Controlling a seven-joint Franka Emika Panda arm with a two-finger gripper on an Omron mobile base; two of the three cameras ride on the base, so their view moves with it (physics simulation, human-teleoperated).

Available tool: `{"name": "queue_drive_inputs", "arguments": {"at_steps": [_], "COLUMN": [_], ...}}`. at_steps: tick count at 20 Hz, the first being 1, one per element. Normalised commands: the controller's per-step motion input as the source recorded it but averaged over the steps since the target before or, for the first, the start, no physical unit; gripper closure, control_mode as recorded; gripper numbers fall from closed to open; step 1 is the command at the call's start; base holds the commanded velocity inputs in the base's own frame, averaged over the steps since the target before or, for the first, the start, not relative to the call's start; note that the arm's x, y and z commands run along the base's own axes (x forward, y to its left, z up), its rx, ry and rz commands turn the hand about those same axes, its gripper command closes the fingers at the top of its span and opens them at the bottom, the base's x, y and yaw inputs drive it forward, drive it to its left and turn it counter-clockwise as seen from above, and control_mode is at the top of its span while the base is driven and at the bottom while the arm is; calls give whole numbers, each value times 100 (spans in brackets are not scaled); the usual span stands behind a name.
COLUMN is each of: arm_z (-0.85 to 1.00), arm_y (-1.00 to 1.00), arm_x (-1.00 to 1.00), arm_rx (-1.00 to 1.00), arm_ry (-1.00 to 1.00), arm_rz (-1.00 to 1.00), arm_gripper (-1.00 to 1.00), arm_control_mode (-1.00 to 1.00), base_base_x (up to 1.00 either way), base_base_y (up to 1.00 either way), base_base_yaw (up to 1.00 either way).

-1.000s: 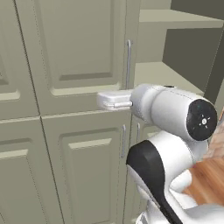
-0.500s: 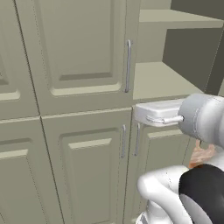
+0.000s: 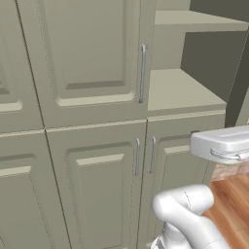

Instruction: Close all open cabinet doors.

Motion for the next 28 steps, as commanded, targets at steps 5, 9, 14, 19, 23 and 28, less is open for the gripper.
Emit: {"name": "queue_drive_inputs", "arguments": {"at_steps": [5, 9, 14, 19, 23, 28], "arm_z": [0, 0, -3, -5, -12, -16], "arm_y": [-61, -63, -53, -59, -52, -47], "arm_x": [-1, 0, 3, 0, 0, 0], "arm_rx": [0, 0, 0, 0, 0, 0], "arm_ry": [0, 0, -3, -4, -7, -15], "arm_rz": [0, 0, 1, 3, 2, 4], "arm_gripper": [-100, -100, -100, -100, -100, -100], "arm_control_mode": [-100, -100, -100, -100, -100, -100], "base_base_x": [0, 0, 0, 0, 0, 0], "base_base_y": [0, 0, 0, 0, 0, 0], "base_base_yaw": [0, 0, 0, 0, 0, 0]}}
